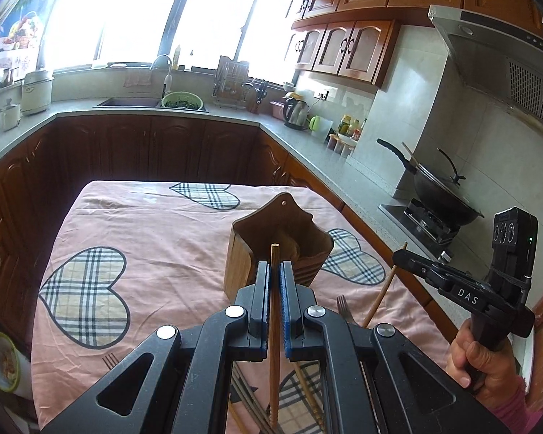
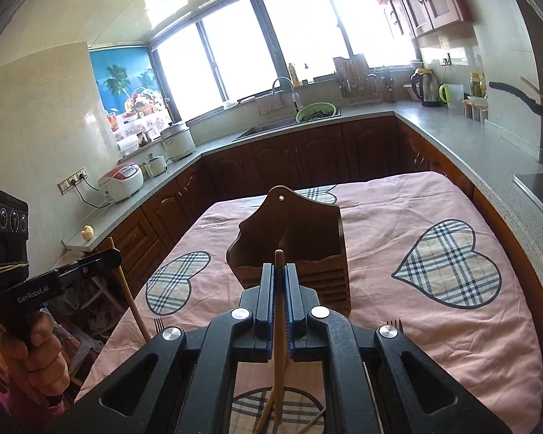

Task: Organize utensils
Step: 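Lift the chopsticks with both grippers and carry them over the wooden holder, then lower both chopsticks into the wooden holder and open both grippers, then move both open grippers back down toward the remaining chopsticks, then close the left gripper on a wooden chopstick while the right gripper grasps another, then lift both held chopsticks and carry them above the wooden holder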

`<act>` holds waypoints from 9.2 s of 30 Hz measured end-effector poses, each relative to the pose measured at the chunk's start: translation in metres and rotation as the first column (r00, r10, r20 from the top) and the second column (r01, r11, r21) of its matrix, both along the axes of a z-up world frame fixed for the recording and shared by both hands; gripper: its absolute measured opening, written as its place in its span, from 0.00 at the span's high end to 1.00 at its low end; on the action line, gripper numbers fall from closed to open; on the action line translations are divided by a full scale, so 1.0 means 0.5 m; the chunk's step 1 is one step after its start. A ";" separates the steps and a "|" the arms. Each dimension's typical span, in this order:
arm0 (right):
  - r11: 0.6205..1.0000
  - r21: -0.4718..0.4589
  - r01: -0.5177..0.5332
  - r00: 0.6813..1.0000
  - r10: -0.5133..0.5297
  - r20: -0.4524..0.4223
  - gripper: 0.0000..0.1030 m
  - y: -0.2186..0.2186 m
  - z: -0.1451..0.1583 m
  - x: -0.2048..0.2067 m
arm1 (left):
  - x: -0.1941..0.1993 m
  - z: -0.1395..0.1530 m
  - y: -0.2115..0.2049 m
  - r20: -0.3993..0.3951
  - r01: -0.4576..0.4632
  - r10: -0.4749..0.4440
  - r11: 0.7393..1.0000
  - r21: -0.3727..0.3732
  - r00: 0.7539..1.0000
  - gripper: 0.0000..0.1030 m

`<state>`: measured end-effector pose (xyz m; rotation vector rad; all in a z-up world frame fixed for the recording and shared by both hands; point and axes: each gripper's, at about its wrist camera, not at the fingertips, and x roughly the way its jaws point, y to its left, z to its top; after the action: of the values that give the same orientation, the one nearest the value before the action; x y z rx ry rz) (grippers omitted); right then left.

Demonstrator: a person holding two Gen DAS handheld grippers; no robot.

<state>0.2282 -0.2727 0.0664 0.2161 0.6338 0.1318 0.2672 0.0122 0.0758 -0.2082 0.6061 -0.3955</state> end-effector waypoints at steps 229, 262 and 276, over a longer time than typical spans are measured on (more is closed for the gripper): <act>0.997 -0.040 0.066 0.995 -0.063 0.073 0.96 -0.005 0.019 -0.107 | -0.193 0.025 0.053 -0.035 -0.086 0.085 0.996 -0.027 0.996 0.97; 0.994 -0.003 0.110 0.970 -0.107 0.218 0.96 -0.050 0.093 -0.037 | -0.089 0.061 0.056 0.116 -0.092 0.110 0.985 -0.148 0.987 0.97; 0.988 0.033 0.148 0.934 -0.151 0.324 0.96 -0.086 0.164 0.028 | -0.005 0.081 0.036 0.215 -0.095 0.131 0.981 -0.170 0.968 0.97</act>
<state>0.2420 -0.3158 0.1483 0.2435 0.2856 0.0212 0.2648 0.0302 0.1163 -0.3444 0.3374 -0.3505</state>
